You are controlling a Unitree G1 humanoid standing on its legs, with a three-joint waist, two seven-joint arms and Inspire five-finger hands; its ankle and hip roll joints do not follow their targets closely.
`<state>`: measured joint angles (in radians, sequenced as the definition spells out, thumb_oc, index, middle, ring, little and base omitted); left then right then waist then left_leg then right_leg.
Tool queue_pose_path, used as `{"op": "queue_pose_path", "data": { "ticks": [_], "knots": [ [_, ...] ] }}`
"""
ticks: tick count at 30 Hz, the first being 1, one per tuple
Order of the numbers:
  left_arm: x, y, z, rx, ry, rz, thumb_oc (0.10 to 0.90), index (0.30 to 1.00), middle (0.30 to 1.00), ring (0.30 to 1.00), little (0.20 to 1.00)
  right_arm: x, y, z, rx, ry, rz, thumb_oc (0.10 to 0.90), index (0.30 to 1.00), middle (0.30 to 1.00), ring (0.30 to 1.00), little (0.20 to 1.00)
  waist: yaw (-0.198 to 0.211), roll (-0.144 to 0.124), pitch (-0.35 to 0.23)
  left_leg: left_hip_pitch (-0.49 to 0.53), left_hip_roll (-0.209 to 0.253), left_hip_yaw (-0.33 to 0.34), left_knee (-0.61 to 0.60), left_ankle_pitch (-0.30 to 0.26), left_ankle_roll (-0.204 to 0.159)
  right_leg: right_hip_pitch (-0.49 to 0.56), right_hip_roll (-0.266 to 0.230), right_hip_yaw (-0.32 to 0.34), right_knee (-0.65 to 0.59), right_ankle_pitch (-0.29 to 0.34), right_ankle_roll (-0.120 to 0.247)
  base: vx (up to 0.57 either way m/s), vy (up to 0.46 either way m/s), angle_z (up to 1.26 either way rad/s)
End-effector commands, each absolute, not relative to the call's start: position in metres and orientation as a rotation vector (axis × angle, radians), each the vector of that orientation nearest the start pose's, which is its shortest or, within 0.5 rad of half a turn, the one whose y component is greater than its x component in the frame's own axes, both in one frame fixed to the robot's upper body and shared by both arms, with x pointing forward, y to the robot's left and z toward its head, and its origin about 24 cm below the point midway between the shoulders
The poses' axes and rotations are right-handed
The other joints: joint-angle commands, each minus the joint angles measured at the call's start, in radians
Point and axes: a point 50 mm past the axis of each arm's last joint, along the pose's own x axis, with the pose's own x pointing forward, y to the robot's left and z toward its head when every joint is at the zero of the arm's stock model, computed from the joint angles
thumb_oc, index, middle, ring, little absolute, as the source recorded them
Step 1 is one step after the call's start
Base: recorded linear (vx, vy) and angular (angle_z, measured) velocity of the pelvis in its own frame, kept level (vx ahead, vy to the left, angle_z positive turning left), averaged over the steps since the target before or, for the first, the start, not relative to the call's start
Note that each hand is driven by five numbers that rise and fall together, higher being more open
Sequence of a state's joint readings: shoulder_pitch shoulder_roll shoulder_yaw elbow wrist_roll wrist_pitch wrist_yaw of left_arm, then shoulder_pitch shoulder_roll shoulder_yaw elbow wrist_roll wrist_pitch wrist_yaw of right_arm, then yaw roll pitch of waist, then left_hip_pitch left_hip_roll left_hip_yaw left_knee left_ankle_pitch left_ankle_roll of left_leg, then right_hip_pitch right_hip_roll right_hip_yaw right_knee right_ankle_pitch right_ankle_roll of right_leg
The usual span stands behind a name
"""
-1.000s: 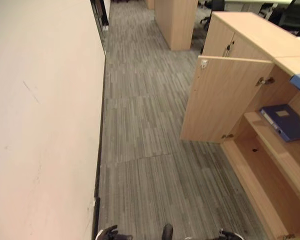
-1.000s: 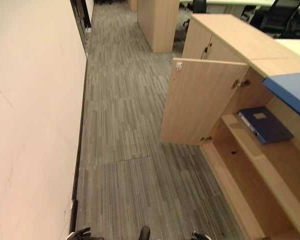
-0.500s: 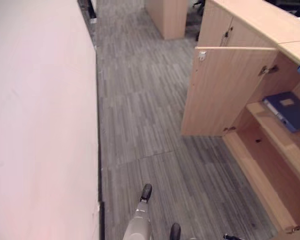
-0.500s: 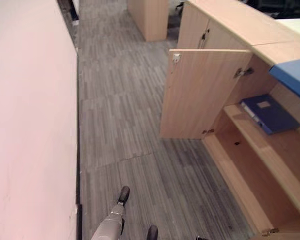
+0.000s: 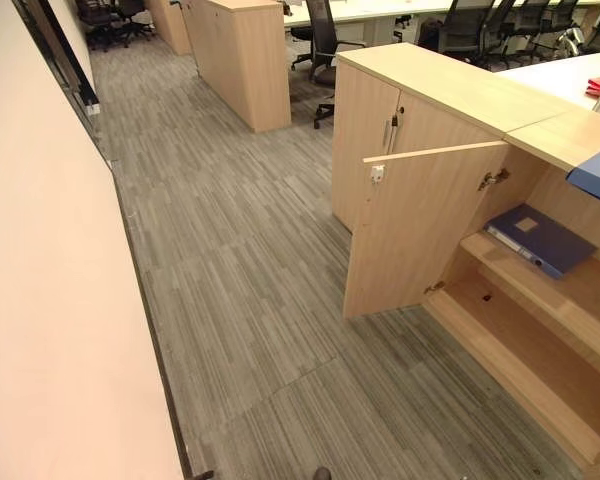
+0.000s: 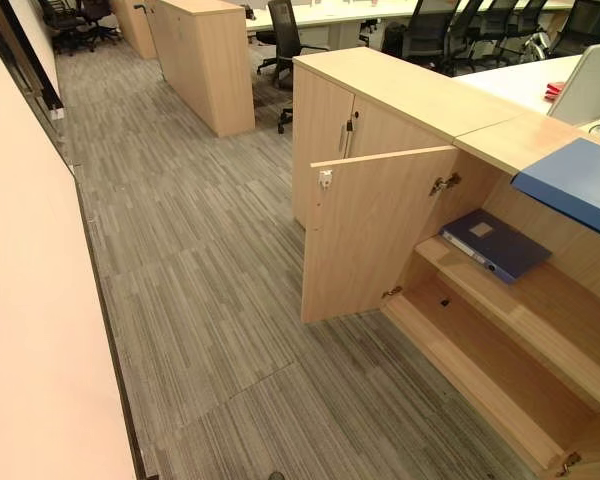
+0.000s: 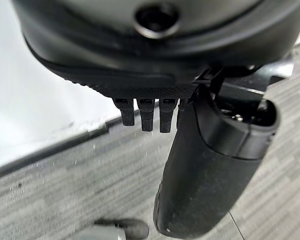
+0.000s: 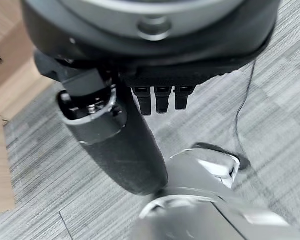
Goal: Put the empty folder in the office cabinet
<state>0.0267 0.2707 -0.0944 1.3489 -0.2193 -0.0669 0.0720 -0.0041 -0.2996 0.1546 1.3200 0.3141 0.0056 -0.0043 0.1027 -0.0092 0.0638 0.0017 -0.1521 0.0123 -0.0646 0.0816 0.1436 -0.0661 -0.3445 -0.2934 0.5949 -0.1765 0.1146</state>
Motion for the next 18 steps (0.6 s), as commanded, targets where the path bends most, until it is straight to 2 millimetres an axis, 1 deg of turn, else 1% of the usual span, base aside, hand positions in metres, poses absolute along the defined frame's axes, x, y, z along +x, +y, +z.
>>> {"op": "queue_pose_path", "data": {
  "ticks": [1, 2, 3, 4, 5, 6, 7, 8, 10, 11, 12, 13, 14, 15, 16, 17, 18],
  "knots": [
    [0.031, 0.269, -0.162, 0.2, 1.36, 0.328, 0.8, 0.9, 0.9, 0.9, 0.9, 0.109, -0.243, -0.155, -0.061, 1.153, -0.195, 0.8, 0.9, 0.9, 0.9, 0.9, 0.008, -0.002, 0.063, -0.058, 0.065, -0.016, -0.023, -0.061, -0.11, 0.062, 0.01, -0.092, -0.215, 0.25, 0.019, 0.1, 0.103, -0.64],
    [0.026, 0.267, -0.163, 0.202, 1.379, 0.316, 0.8, 0.9, 0.9, 0.9, 0.9, 0.114, -0.247, -0.152, -0.056, 1.123, -0.21, 0.8, 0.9, 0.9, 0.9, 0.9, -0.014, 0.014, 0.085, -0.04, 0.087, 0.015, -0.023, -0.07, -0.112, -0.011, 0.05, -0.106, -0.247, 0.232, 0.022, 0.07, 0.038, -1.05],
    [0.025, 0.265, -0.163, 0.202, 1.386, 0.306, 0.8, 0.9, 0.9, 0.9, 0.9, 0.117, -0.248, -0.15, -0.049, 1.11, -0.222, 0.8, 0.9, 0.9, 0.9, 0.9, -0.023, 0.017, 0.098, -0.027, 0.095, 0.034, -0.023, -0.078, -0.113, -0.039, 0.061, -0.117, -0.272, 0.24, 0.028, 0.06, 0.031, -1.14],
    [0.025, 0.265, -0.163, 0.202, 1.386, 0.306, 0.8, 0.9, 0.9, 0.9, 0.9, 0.117, -0.248, -0.15, -0.049, 1.11, -0.222, 0.8, 0.9, 0.9, 0.9, 0.9, -0.022, 0.018, 0.098, -0.026, 0.095, 0.034, -0.023, -0.079, -0.114, -0.038, 0.062, -0.117, -0.273, 0.241, 0.027, 0.19, -0.035, -1.18],
    [0.025, 0.263, -0.164, 0.205, 1.392, 0.293, 0.8, 0.9, 0.9, 0.9, 0.9, 0.12, -0.252, -0.148, -0.036, 1.094, -0.254, 0.8, 0.9, 0.9, 0.9, 0.9, -0.045, 0.016, 0.126, 0.027, 0.109, 0.074, -0.023, -0.126, -0.126, -0.091, 0.097, -0.142, -0.367, 0.27, 0.06, 0.22, -0.061, -0.72],
    [0.027, 0.262, -0.164, 0.204, 1.39, 0.291, 0.8, 0.9, 0.9, 0.9, 0.9, 0.121, -0.253, -0.148, -0.032, 1.097, -0.262, 0.8, 0.9, 0.9, 0.9, 0.9, -0.054, 0.012, 0.132, 0.047, 0.115, 0.091, -0.023, -0.139, -0.131, -0.107, 0.111, -0.158, -0.429, 0.298, 0.07, 0.37, -0.153, -0.87],
    [0.035, 0.263, -0.164, 0.212, 1.371, 0.286, 0.8, 0.9, 0.9, 0.9, 0.9, 0.116, -0.254, -0.149, -0.03, 1.118, -0.28, 0.8, 0.9, 0.9, 0.9, 0.9, -0.066, -0.001, 0.134, 0.076, 0.118, 0.114, -0.023, -0.161, -0.141, -0.13, 0.132, -0.178, -0.549, 0.349, 0.086, 0.21, -0.12, -0.56],
    [0.035, 0.263, -0.164, 0.213, 1.37, 0.286, 0.8, 0.9, 0.9, 0.9, 0.9, 0.117, -0.254, -0.149, -0.03, 1.118, -0.28, 0.8, 0.9, 0.9, 0.9, 0.9, -0.064, 0.001, 0.137, 0.079, 0.121, 0.115, -0.023, -0.163, -0.142, -0.124, 0.137, -0.179, -0.558, 0.354, 0.085, 0.23, -0.147, -0.57],
    [0.047, 0.264, -0.162, 0.218, 1.335, 0.288, 0.8, 0.9, 0.9, 0.9, 0.9, 0.111, -0.256, -0.151, -0.011, 1.141, -0.322, 0.8, 0.9, 0.9, 0.9, 0.9, -0.077, -0.003, 0.14, 0.107, 0.134, 0.125, -0.023, -0.182, -0.155, -0.157, 0.139, -0.173, -0.646, 0.396, 0.102, 0.26, -0.185, -0.32],
    [0.054, 0.266, -0.161, 0.215, 1.312, 0.301, 0.8, 0.9, 0.9, 0.9, 0.9, 0.105, -0.256, -0.153, 0.01, 1.159, -0.345, 0.8, 0.9, 0.9, 0.9, 0.9, -0.079, -0.009, 0.138, 0.125, 0.142, 0.132, -0.023, -0.193, -0.164, -0.166, 0.123, -0.184, -0.676, 0.407, 0.109, 0.27, -0.184, -0.35],
    [0.054, 0.266, -0.161, 0.216, 1.313, 0.301, 0.8, 0.9, 0.9, 0.9, 0.9, 0.105, -0.256, -0.153, 0.01, 1.159, -0.346, 0.8, 0.9, 0.9, 0.9, 0.9, -0.077, -0.006, 0.139, 0.129, 0.146, 0.133, -0.023, -0.198, -0.165, -0.164, 0.128, -0.182, -0.675, 0.404, 0.111, 0.26, -0.168, -0.24],
    [0.056, 0.266, -0.16, 0.216, 1.305, 0.298, 0.8, 0.9, 0.9, 0.9, 0.9, 0.1, -0.257, -0.154, 0.017, 1.177, -0.358, 0.8, 0.9, 0.9, 0.9, 0.9, -0.077, -0.013, 0.128, 0.145, 0.141, 0.137, -0.023, -0.219, -0.167, -0.152, 0.123, -0.197, -0.682, 0.392, 0.112, 0.24, -0.138, -0.13],
    [0.055, 0.264, -0.161, 0.215, 1.309, 0.299, 0.8, 0.9, 0.9, 0.9, 0.9, 0.094, -0.258, -0.155, 0.015, 1.194, -0.369, 0.8, 0.9, 0.9, 0.9, 0.9, -0.076, -0.022, 0.114, 0.162, 0.14, 0.146, -0.023, -0.234, -0.171, -0.132, 0.117, -0.224, -0.682, 0.413, 0.113, 0.37, -0.226, -0.23],
    [0.053, 0.262, -0.162, 0.21, 1.318, 0.298, 0.8, 0.9, 0.9, 0.9, 0.9, 0.092, -0.259, -0.156, 0.012, 1.205, -0.372, 0.8, 0.9, 0.9, 0.9, 0.9, -0.079, -0.024, 0.103, 0.177, 0.151, 0.152, -0.023, -0.245, -0.176, -0.118, 0.119, -0.243, -0.682, 0.421, 0.11, 0.42, -0.235, -0.27],
    [0.051, 0.261, -0.162, 0.205, 1.327, 0.3, 0.8, 0.9, 0.9, 0.9, 0.9, 0.091, -0.26, -0.156, 0.015, 1.209, -0.378, 0.8, 0.9, 0.9, 0.9, 0.9, -0.084, -0.022, 0.097, 0.196, 0.168, 0.157, -0.023, -0.253, -0.183, -0.106, 0.126, -0.251, -0.676, 0.423, 0.103, 0.55, -0.338, -0.19],
    [0.045, 0.258, -0.164, 0.204, 1.353, 0.292, 0.8, 0.9, 0.9, 0.9, 0.9, 0.087, -0.262, -0.156, 0.02, 1.22, -0.392, 0.8, 0.9, 0.9, 0.9, 0.9, -0.094, -0.011, 0.087, 0.229, 0.211, 0.173, -0.023, -0.265, -0.198, -0.103, 0.144, -0.257, -0.651, 0.405, 0.087, 0.54, -0.353, -0.06],
    [0.041, 0.257, -0.165, 0.206, 1.373, 0.284, 0.8, 0.9, 0.9, 0.9, 0.9, 0.085, -0.263, -0.157, 0.022, 1.223, -0.393, 0.8, 0.9, 0.9, 0.9, 0.9, -0.107, -0.003, 0.083, 0.244, 0.237, 0.176, -0.023, -0.263, -0.206, -0.112, 0.157, -0.243, -0.626, 0.379, 0.071, 0.54, -0.379, -0.07]
  ]
}}
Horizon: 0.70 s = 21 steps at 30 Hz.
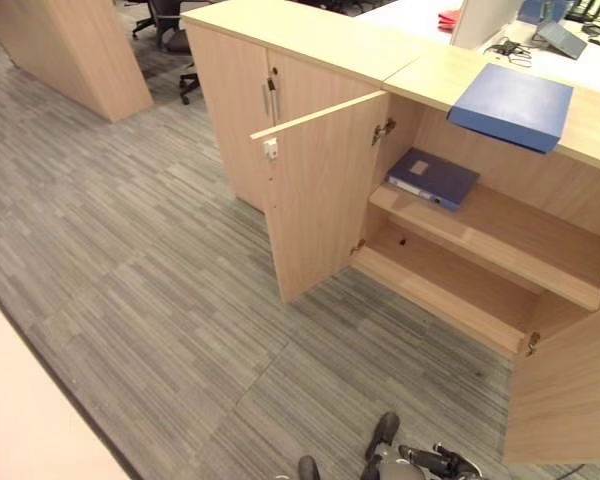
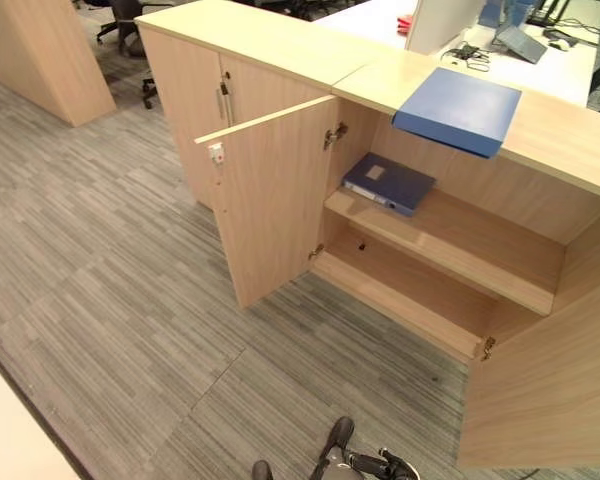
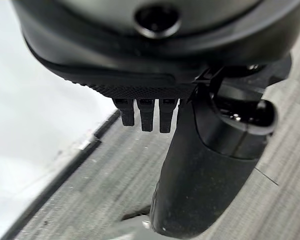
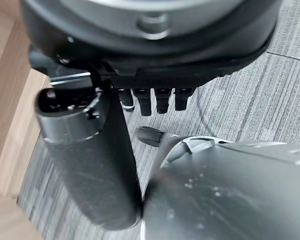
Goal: Put the empty folder in the office cabinet
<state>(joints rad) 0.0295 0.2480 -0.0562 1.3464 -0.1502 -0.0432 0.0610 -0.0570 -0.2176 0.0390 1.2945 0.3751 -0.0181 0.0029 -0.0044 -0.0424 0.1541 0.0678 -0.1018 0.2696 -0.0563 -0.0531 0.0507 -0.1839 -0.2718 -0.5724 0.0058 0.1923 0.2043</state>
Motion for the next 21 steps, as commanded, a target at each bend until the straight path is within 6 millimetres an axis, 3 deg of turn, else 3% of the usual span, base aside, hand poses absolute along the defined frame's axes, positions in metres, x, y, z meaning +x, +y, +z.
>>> {"op": "queue_pose_path", "data": {
  "ticks": [1, 2, 6, 7, 9, 10, 12, 13, 15, 16, 17, 19, 21],
  "knots": [
    [0.04, 0.256, -0.165, 0.207, 1.378, 0.282, 0.8, 0.9, 0.9, 0.9, 0.9, 0.085, -0.264, -0.156, 0.024, 1.222, -0.4, 0.8, 0.9, 0.9, 0.9, 0.9, -0.007, 0.039, -0.009, 0.188, 0.211, -0.071, -0.031, -0.12, -0.124, -0.004, 0.096, 0.046, -0.009, -0.015, -0.03, 0.45, -0.347, -0.04],
    [0.045, 0.256, -0.165, 0.203, 1.364, 0.278, 0.8, 0.9, 0.9, 0.9, 0.9, 0.085, -0.267, -0.155, 0.027, 1.216, -0.417, 0.8, 0.9, 0.9, 0.9, 0.9, -0.021, 0.051, -0.009, 0.19, 0.249, -0.058, -0.028, -0.084, -0.14, -0.019, 0.116, 0.063, 0.034, -0.059, -0.053, 0.3, -0.251, -0.13],
    [0.053, 0.254, -0.165, 0.199, 1.334, 0.274, 0.8, 0.9, 0.9, 0.9, 0.9, 0.087, -0.269, -0.154, 0.025, 1.202, -0.419, 0.8, 0.9, 0.9, 0.9, 0.9, -0.038, 0.058, -0.012, 0.184, 0.283, -0.054, 0.01, -0.037, -0.157, -0.035, 0.14, 0.08, 0.078, -0.103, -0.081, 0.24, -0.24, -0.23],
    [0.075, 0.251, -0.162, 0.206, 1.262, 0.255, 0.8, 0.9, 0.9, 0.9, 0.9, 0.09, -0.271, -0.152, 0.009, 1.188, -0.42, 0.8, 0.9, 0.9, 0.9, 0.9, -0.049, 0.058, -0.004, 0.153, 0.329, -0.051, 0.129, 0.028, -0.164, -0.014, 0.181, 0.111, 0.09, -0.156, -0.119, 0.3, -0.357, -0.14],
    [0.087, 0.249, -0.159, 0.221, 1.219, 0.233, 0.8, 0.9, 0.9, 0.9, 0.9, 0.094, -0.274, -0.15, -0.006, 1.175, -0.419, 0.8, 0.9, 0.9, 0.9, 0.9, -0.047, 0.051, 0.005, 0.115, 0.34, -0.075, 0.268, 0.076, -0.152, 0.024, 0.217, 0.141, 0.075, -0.187, -0.149, 0.33, -0.387, -0.7],
    [0.097, 0.248, -0.157, 0.213, 1.175, 0.229, 0.8, 0.9, 0.9, 0.9, 0.9, 0.1, -0.278, -0.147, -0.023, 1.158, -0.415, 0.8, 0.9, 0.9, 0.9, 0.9, -0.033, 0.042, 0.026, 0.041, 0.319, -0.127, 0.424, 0.107, -0.136, 0.062, 0.242, 0.179, 0.066, -0.218, -0.178, 0.24, -0.276, -1.14],
    [0.11, 0.247, -0.152, 0.169, 1.101, 0.244, 0.8, 0.9, 0.9, 0.9, 0.9, 0.103, -0.282, -0.145, -0.033, 1.139, -0.42, 0.8, 0.9, 0.9, 0.9, 0.9, -0.001, 0.019, 0.051, -0.075, 0.248, -0.185, 0.515, 0.05, -0.105, 0.099, 0.24, 0.222, 0.061, -0.235, -0.189, 0.14, -0.157, -1.37],
    [0.114, 0.246, -0.15, 0.126, 1.062, 0.26, 0.8, 0.9, 0.9, 0.9, 0.9, 0.106, -0.281, -0.144, -0.04, 1.129, -0.41, 0.8, 0.9, 0.9, 0.9, 0.9, 0.022, -0.009, 0.069, -0.168, 0.197, -0.195, 0.522, 0.005, -0.068, 0.124, 0.223, 0.253, 0.053, -0.231, -0.192, 0.11, -0.059, -1.41],
    [0.115, 0.246, -0.148, 0.077, 1.04, 0.278, 0.8, 0.9, 0.9, 0.9, 0.9, 0.105, -0.28, -0.145, -0.055, 1.134, -0.388, 0.8, 0.9, 0.9, 0.9, 0.9, 0.049, -0.031, 0.087, -0.257, 0.155, -0.236, 0.477, -0.036, -0.057, 0.159, 0.221, 0.281, 0.027, -0.228, -0.181, 0.17, -0.006, -1.17],
    [0.118, 0.246, -0.146, 0.054, 1.019, 0.277, 0.8, 0.9, 0.9, 0.9, 0.9, 0.103, -0.278, -0.146, -0.072, 1.145, -0.368, 0.8, 0.9, 0.9, 0.9, 0.9, 0.067, -0.033, 0.095, -0.297, 0.138, -0.275, 0.382, 0.001, -0.074, 0.187, 0.232, 0.299, 0.008, -0.228, -0.174, 0.17, 0.023, -0.89],
    [0.118, 0.246, -0.146, 0.054, 1.019, 0.277, 0.8, 0.9, 0.9, 0.9, 0.9, 0.103, -0.278, -0.146, -0.072, 1.145, -0.368, 0.8, 0.9, 0.9, 0.9, 0.9, 0.068, -0.034, 0.096, -0.295, 0.138, -0.274, 0.38, 0.002, -0.074, 0.189, 0.232, 0.3, 0.008, -0.228, -0.174, 0.2, 0.048, -0.62],
    [0.119, 0.245, -0.144, 0.033, 0.996, 0.265, 0.8, 0.9, 0.9, 0.9, 0.9, 0.098, -0.277, -0.148, -0.096, 1.171, -0.346, 0.8, 0.9, 0.9, 0.9, 0.9, 0.094, -0.017, 0.101, -0.339, 0.124, -0.363, 0.225, 0.123, -0.104, 0.23, 0.262, 0.326, -0.003, -0.24, -0.171, 0.24, 0.082, -0.87],
    [0.121, 0.244, -0.144, 0.023, 0.988, 0.246, 0.8, 0.9, 0.9, 0.9, 0.9, 0.098, -0.276, -0.148, -0.118, 1.182, -0.326, 0.8, 0.9, 0.9, 0.9, 0.9, 0.114, -0.002, 0.104, -0.372, 0.132, -0.43, 0.093, 0.174, -0.114, 0.262, 0.275, 0.362, 0.007, -0.266, -0.173, 0.31, 0.138, -0.99]
  ]
}}
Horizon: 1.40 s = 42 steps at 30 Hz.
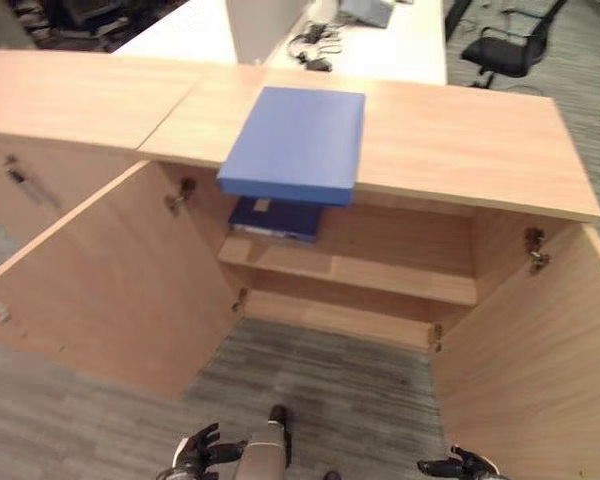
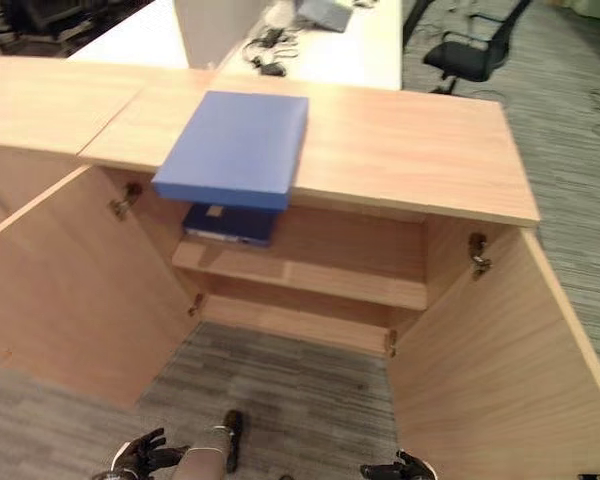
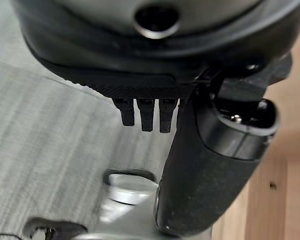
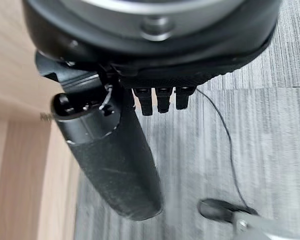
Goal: Put the empty folder in the office cabinet
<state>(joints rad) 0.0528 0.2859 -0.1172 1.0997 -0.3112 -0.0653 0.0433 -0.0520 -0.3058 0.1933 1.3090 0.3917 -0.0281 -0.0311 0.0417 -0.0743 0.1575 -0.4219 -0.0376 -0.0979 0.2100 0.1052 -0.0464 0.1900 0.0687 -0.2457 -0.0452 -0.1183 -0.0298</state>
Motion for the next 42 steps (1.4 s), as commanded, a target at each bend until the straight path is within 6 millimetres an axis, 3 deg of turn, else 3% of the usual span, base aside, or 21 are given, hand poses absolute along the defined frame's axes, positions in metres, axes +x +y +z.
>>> {"op": "queue_pose_path", "data": {
  "ticks": [1, 5, 6, 10, 18, 23, 35, 42],
  "knots": [
    [0.122, 0.242, -0.144, 0.03, 0.991, 0.226, 0.8, 0.9, 0.9, 0.9, 0.9, 0.098, -0.274, -0.149, -0.135, 1.193, -0.31, 0.8, 0.9, 0.9, 0.9, 0.9, 0.079, 0.037, 0.102, 0.094, 0.071, -0.097, -0.236, 0.041, -0.023, -0.093, -0.058, 0.067, 0.06, 0.033, 0.057, 0.3, 0.157, -0.89],
    [0.114, 0.235, -0.15, -0.005, 1.029, 0.205, 0.8, 0.9, 0.9, 0.9, 0.9, 0.088, -0.268, -0.154, -0.135, 1.239, -0.277, 0.8, 0.9, 0.9, 0.9, 0.9, 0.087, 0.065, 0.071, 0.156, 0.068, -0.185, -0.278, 0.071, -0.04, -0.065, -0.037, 0.146, 0.084, 0.0, 0.061, 0.27, 0.252, -0.99],
    [0.112, 0.232, -0.152, -0.006, 1.049, 0.183, 0.8, 0.9, 0.9, 0.9, 0.9, 0.082, -0.267, -0.156, -0.124, 1.259, -0.272, 0.8, 0.9, 0.9, 0.9, 0.9, 0.072, 0.073, 0.039, 0.204, 0.056, -0.176, -0.266, 0.083, -0.033, -0.041, -0.068, 0.178, 0.082, -0.009, 0.08, 0.32, 0.367, -1.15],
    [0.114, 0.234, -0.15, 0.025, 1.045, 0.149, 0.8, 0.9, 0.9, 0.9, 0.9, 0.081, -0.264, -0.157, -0.129, 1.274, -0.238, 0.8, 0.9, 0.9, 0.9, 0.9, 0.054, 0.075, -0.005, 0.257, 0.035, -0.135, -0.297, 0.063, -0.003, -0.057, -0.11, 0.217, 0.089, -0.01, 0.108, 0.19, 0.282, -0.34],
    [0.121, 0.238, -0.147, 0.01, 1.01, 0.181, 0.8, 0.9, 0.9, 0.9, 0.9, 0.089, -0.251, -0.159, -0.131, 1.262, -0.186, 0.8, 0.9, 0.9, 0.9, 0.9, 0.054, 0.064, -0.034, 0.296, -0.017, -0.11, -0.297, 0.017, 0.038, -0.08, -0.165, 0.227, 0.115, -0.003, 0.151, 0.07, 0.155, -0.02],
    [0.114, 0.241, -0.15, 0.038, 1.046, 0.192, 0.8, 0.9, 0.9, 0.9, 0.9, 0.098, -0.241, -0.159, -0.125, 1.234, -0.151, 0.8, 0.9, 0.9, 0.9, 0.9, 0.069, 0.055, -0.061, 0.314, -0.035, -0.099, -0.297, -0.005, 0.051, -0.065, -0.197, 0.197, 0.119, -0.006, 0.171, 0.06, 0.057, -0.07],
    [0.122, 0.241, -0.147, 0.077, 1.018, 0.196, 0.8, 0.9, 0.9, 0.9, 0.9, 0.098, -0.236, -0.16, -0.147, 1.23, -0.123, 0.8, 0.9, 0.9, 0.9, 0.9, 0.091, 0.038, -0.061, 0.284, -0.017, -0.129, -0.297, 0.034, 0.018, -0.031, -0.167, 0.17, 0.068, -0.017, 0.145, -0.02, -0.076, 0.14],
    [0.154, 0.235, -0.125, 0.031, 0.83, 0.213, 0.8, 0.9, 0.9, 0.9, 0.9, 0.105, -0.242, -0.157, -0.195, 1.202, -0.126, 0.8, 0.9, 0.9, 0.9, 0.9, 0.134, 0.054, 0.007, 0.228, 0.024, -0.19, -0.294, 0.114, -0.045, -0.011, -0.073, 0.129, 0.043, -0.016, 0.079, -0.13, -0.199, 0.22]
  ]
}}
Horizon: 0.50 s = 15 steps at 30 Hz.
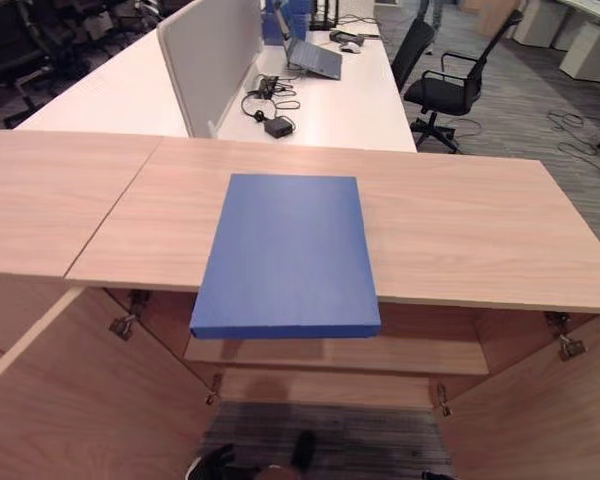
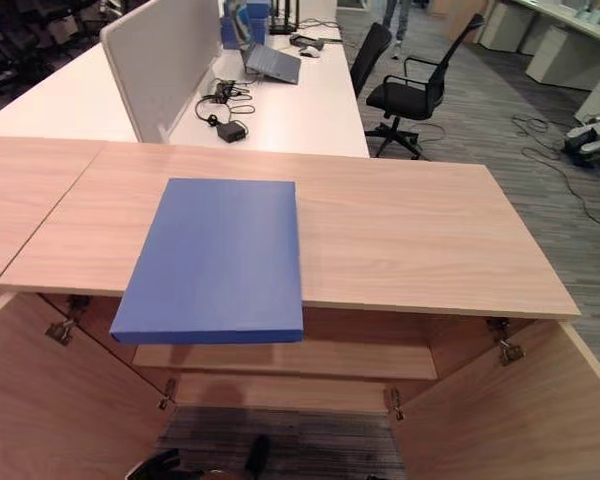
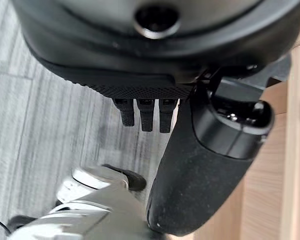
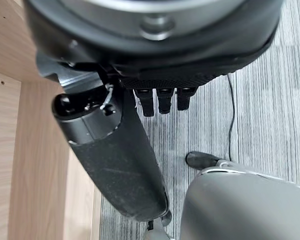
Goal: Put the empty folder in the office cabinet
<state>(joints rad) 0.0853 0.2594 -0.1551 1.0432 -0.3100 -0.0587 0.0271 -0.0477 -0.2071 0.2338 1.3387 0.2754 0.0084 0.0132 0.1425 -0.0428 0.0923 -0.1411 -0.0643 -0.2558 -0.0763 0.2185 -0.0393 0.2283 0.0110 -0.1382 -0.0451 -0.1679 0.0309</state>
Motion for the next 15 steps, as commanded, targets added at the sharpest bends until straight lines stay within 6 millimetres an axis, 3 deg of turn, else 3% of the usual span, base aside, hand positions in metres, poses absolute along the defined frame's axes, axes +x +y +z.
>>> {"op": "queue_pose_path", "data": {
  "ticks": [1, 3, 4, 7, 8, 9, 10, 12, 15],
  "knots": [
    [0.159, 0.234, -0.119, 0.006, 0.788, 0.218, 0.8, 0.9, 0.9, 0.9, 0.9, 0.106, -0.244, -0.156, -0.2, 1.201, -0.13, 0.8, 0.9, 0.9, 0.9, 0.9, 0.038, 0.025, 0.088, -0.061, 0.055, -0.046, 0.0, 0.004, -0.059, -0.047, -0.001, 0.013, 0.046, 0.033, 0.01, -0.16, -0.264, 0.53],
    [0.169, 0.237, -0.098, -0.04, 0.663, 0.23, 0.8, 0.9, 0.9, 0.9, 0.9, 0.109, -0.248, -0.154, -0.205, 1.185, -0.147, 0.8, 0.9, 0.9, 0.9, 0.9, 0.058, 0.033, 0.12, -0.076, 0.075, -0.075, 0.014, 0.006, -0.079, -0.041, 0.031, -0.014, 0.051, 0.029, -0.004, -0.17, -0.307, 0.53],
    [0.168, 0.237, -0.098, -0.041, 0.664, 0.23, 0.8, 0.9, 0.9, 0.9, 0.9, 0.109, -0.249, -0.154, -0.205, 1.185, -0.147, 0.8, 0.9, 0.9, 0.9, 0.9, 0.056, 0.034, 0.118, -0.079, 0.076, -0.077, 0.014, 0.008, -0.079, -0.043, 0.033, -0.016, 0.05, 0.031, -0.004, -0.14, -0.241, 0.45],
    [0.173, 0.247, -0.066, -0.062, 0.491, 0.28, 0.8, 0.9, 0.9, 0.9, 0.9, 0.117, -0.256, -0.149, -0.192, 1.155, -0.18, 0.8, 0.9, 0.9, 0.9, 0.9, 0.079, 0.05, 0.148, -0.091, 0.095, -0.069, 0.035, -0.012, -0.085, -0.041, 0.045, -0.07, 0.061, 0.035, -0.008, -0.15, -0.183, 0.36],
    [0.172, 0.247, -0.066, -0.062, 0.491, 0.281, 0.8, 0.9, 0.9, 0.9, 0.9, 0.117, -0.255, -0.149, -0.193, 1.155, -0.18, 0.8, 0.9, 0.9, 0.9, 0.9, 0.078, 0.05, 0.148, -0.091, 0.095, -0.069, 0.036, -0.013, -0.085, -0.04, 0.045, -0.07, 0.061, 0.035, -0.008, -0.2, -0.145, 0.27],
    [0.178, 0.258, -0.047, -0.034, 0.394, 0.338, 0.8, 0.9, 0.9, 0.9, 0.9, 0.122, -0.256, -0.147, -0.184, 1.136, -0.194, 0.8, 0.9, 0.9, 0.9, 0.9, 0.084, 0.042, 0.17, -0.098, 0.097, -0.001, 0.099, -0.051, -0.061, -0.052, 0.026, -0.092, 0.086, 0.034, -0.009, -0.13, -0.057, 0.18],
    [0.178, 0.258, -0.047, -0.034, 0.394, 0.337, 0.8, 0.9, 0.9, 0.9, 0.9, 0.122, -0.256, -0.147, -0.185, 1.136, -0.194, 0.8, 0.9, 0.9, 0.9, 0.9, 0.083, 0.043, 0.168, -0.102, 0.097, -0.003, 0.1, -0.05, -0.06, -0.055, 0.027, -0.093, 0.086, 0.035, -0.009, -0.17, -0.095, 0.07],
    [0.178, 0.269, -0.027, 0.025, 0.305, 0.399, 0.8, 0.9, 0.9, 0.9, 0.9, 0.118, -0.255, -0.148, -0.177, 1.142, -0.205, 0.8, 0.9, 0.9, 0.9, 0.9, 0.084, 0.029, 0.167, -0.102, 0.092, 0.06, 0.176, -0.082, -0.034, -0.068, 0.012, -0.108, 0.089, 0.043, -0.006, -0.09, -0.068, 0.16],
    [0.183, 0.277, -0.008, 0.075, 0.214, 0.46, 0.8, 0.9, 0.9, 0.9, 0.9, 0.108, -0.255, -0.151, -0.176, 1.162, -0.23, 0.8, 0.9, 0.9, 0.9, 0.9, 0.08, 0.012, 0.163, -0.107, 0.057, 0.103, 0.277, -0.136, -0.018, -0.075, -0.005, -0.122, 0.078, 0.055, -0.005, -0.08, -0.053, 0.3]
  ]
}}
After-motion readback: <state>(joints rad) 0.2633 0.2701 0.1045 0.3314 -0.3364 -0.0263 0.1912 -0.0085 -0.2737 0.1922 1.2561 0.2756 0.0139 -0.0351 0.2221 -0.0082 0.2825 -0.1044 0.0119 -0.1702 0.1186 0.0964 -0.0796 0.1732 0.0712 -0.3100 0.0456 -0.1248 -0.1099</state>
